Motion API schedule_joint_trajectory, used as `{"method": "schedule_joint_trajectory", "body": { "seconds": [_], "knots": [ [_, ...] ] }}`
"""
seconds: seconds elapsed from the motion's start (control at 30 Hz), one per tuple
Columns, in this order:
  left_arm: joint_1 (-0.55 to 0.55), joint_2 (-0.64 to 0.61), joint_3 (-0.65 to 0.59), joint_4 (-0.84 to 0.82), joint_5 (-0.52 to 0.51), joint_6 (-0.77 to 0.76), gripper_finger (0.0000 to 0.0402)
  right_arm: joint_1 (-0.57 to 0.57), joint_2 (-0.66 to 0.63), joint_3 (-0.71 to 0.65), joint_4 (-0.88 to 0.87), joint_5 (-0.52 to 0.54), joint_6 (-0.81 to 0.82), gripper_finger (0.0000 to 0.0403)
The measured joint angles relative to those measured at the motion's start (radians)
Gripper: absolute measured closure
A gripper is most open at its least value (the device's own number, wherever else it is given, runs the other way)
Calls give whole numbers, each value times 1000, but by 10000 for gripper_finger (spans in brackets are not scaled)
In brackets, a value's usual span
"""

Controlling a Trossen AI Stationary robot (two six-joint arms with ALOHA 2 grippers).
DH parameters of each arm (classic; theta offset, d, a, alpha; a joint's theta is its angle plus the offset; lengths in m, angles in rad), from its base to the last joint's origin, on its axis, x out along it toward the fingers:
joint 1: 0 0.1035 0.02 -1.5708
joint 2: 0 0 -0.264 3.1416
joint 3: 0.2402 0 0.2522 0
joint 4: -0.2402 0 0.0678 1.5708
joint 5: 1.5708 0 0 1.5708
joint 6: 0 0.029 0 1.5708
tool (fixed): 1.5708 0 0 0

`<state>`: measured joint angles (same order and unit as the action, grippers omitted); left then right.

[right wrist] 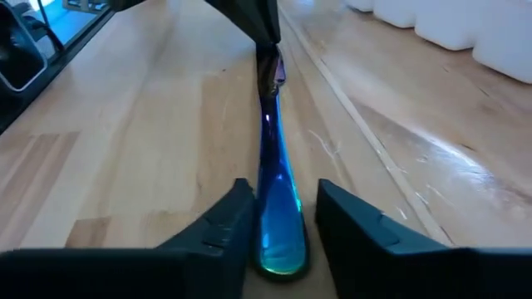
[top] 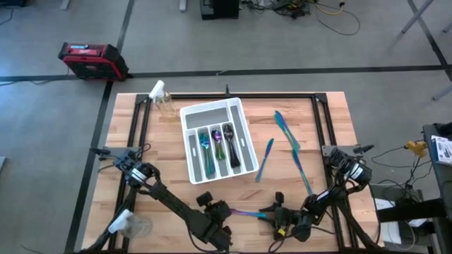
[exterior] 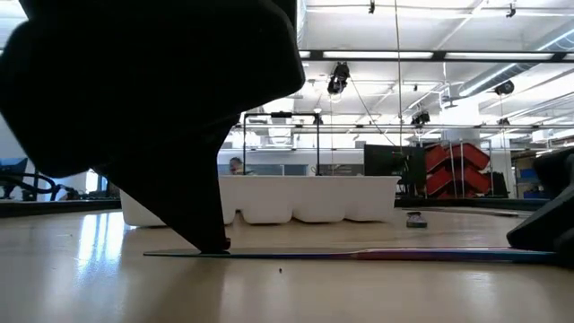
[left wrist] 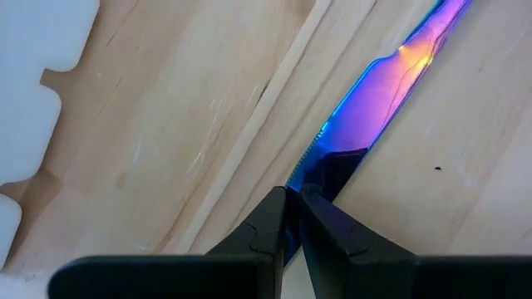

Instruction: Sort silverware

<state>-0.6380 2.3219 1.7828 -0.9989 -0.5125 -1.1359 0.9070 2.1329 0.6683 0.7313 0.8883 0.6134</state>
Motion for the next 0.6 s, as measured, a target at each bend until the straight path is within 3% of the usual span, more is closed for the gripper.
{"method": "schedule_joint_trajectory", "body": {
  "seconds": [0.1, 0.23, 0.4, 0.5, 0.6],
  "knots": [
    [0, 0, 0, 7, -2, 3, 377, -2, 0, 0, -9, 1, 0, 347],
    [0, 3, 27, 68, -27, 60, 377, -2, 0, 0, -13, -1, -23, 349],
    [-5, 4, 55, 266, -132, 332, 377, -3, 0, 1, -12, -8, -87, 349],
    [-1, 3, 55, 403, -135, 508, 377, -4, -4, 1, -11, -20, -113, 349],
    [14, 2, 55, 433, -116, 549, 377, -5, -10, 1, -11, -38, -143, 347]
  ]
}}
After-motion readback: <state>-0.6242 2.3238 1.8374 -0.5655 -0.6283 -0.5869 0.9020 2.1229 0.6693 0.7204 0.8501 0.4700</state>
